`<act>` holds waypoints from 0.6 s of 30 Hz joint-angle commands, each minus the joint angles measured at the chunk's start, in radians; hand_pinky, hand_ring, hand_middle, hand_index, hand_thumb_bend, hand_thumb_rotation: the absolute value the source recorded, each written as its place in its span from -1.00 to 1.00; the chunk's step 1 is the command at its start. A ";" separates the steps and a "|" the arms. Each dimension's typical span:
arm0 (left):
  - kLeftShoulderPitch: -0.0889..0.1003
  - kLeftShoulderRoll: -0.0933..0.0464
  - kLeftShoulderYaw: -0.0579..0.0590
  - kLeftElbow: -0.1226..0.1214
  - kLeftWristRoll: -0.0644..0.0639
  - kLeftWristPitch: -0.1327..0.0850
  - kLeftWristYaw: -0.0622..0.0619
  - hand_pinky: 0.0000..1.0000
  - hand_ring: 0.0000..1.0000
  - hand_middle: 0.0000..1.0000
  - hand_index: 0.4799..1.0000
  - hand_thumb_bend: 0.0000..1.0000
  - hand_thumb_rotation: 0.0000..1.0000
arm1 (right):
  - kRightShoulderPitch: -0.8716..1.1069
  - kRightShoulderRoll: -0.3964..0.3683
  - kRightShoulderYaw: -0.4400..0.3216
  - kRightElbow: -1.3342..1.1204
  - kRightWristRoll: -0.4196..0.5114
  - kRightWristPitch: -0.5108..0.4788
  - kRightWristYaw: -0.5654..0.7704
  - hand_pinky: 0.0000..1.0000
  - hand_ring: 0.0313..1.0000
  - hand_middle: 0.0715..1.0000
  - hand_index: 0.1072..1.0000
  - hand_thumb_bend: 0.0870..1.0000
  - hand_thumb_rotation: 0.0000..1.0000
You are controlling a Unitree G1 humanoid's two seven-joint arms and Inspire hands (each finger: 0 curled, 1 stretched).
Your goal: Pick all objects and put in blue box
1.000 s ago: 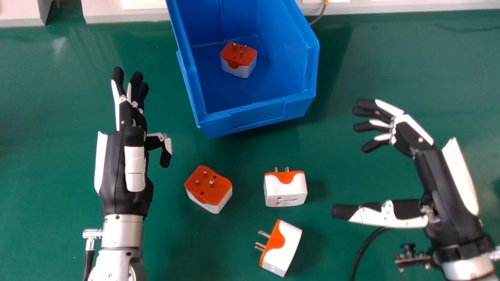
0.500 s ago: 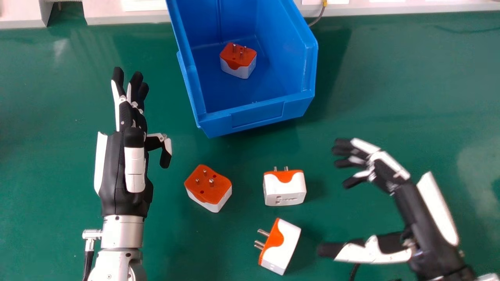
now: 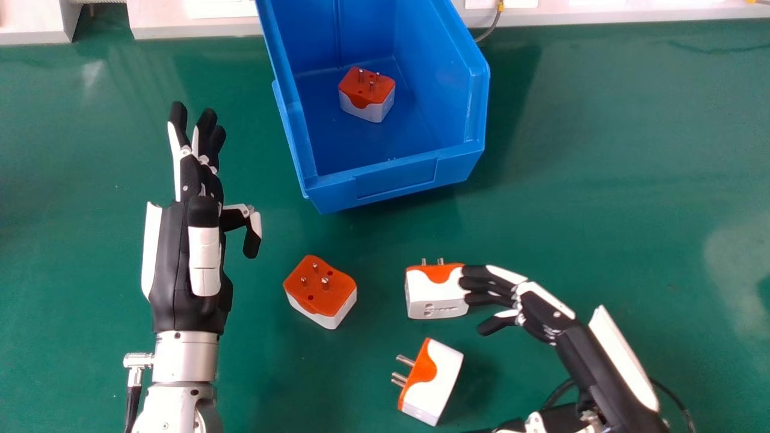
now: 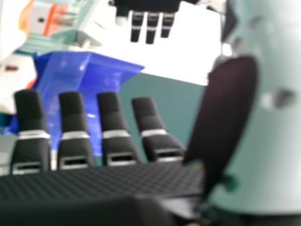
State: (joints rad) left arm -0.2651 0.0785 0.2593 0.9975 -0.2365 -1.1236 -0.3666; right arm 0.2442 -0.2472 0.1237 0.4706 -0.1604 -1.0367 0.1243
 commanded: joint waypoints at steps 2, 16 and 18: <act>0.006 0.007 -0.003 -0.018 0.005 -0.010 0.002 -1.00 1.00 1.00 1.00 1.00 1.00 | 0.006 0.009 0.004 0.002 0.007 -0.036 -0.003 0.25 0.52 0.57 0.58 0.98 -0.43; 0.002 0.007 -0.006 -0.016 0.003 -0.011 -0.001 -1.00 1.00 1.00 1.00 1.00 1.00 | -0.034 0.032 0.017 0.075 -0.014 -0.070 -0.005 0.24 0.55 0.57 0.58 0.97 -0.44; 0.004 0.007 -0.006 -0.019 0.001 -0.011 -0.003 -1.00 1.00 1.00 1.00 1.00 1.00 | -0.046 0.037 0.023 0.095 -0.013 -0.080 -0.001 0.24 0.55 0.57 0.58 0.97 -0.44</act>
State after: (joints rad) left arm -0.2639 0.0839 0.2586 0.9974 -0.2363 -1.1235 -0.3664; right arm 0.2120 -0.2145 0.1404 0.5603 -0.1720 -1.0847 0.1233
